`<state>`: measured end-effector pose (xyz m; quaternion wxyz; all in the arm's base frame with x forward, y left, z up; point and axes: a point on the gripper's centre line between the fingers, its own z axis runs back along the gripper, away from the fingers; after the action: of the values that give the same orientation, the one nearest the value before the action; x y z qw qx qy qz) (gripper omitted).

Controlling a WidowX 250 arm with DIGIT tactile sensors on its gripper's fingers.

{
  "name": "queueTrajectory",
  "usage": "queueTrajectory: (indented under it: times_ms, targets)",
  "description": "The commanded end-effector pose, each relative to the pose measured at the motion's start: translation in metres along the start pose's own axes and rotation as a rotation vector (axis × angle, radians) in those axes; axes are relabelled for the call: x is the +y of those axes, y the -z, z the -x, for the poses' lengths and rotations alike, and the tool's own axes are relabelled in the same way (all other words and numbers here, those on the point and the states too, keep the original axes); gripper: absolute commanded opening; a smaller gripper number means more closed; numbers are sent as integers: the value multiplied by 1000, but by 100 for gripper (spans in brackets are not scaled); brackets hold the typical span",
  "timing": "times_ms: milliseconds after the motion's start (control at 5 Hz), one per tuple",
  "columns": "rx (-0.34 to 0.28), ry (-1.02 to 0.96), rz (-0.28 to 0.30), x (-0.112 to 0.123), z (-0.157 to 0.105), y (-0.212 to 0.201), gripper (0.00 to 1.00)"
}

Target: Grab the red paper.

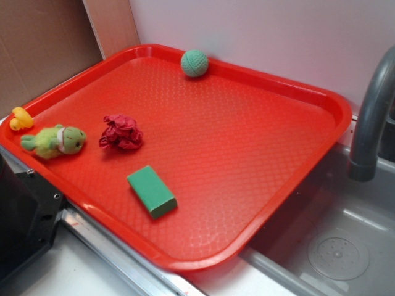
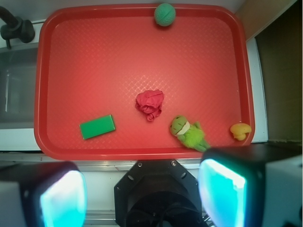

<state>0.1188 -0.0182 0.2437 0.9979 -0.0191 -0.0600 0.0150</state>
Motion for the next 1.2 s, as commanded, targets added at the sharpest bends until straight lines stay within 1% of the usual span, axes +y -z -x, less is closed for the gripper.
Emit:
queueTrajectory:
  times_ms: [0,200,400,600,800,1000]
  targets:
    - [0,0,0,0,0,0,100]
    - [-70,113,-21,20,-23,52,100]
    - [-113,206,-12,32,-41,92,100]
    - [-42,204,-40,35,-56,131,100]
    - [15,231,-57,31,-63,168,100]
    - [106,220,-83,27,-58,190,100]
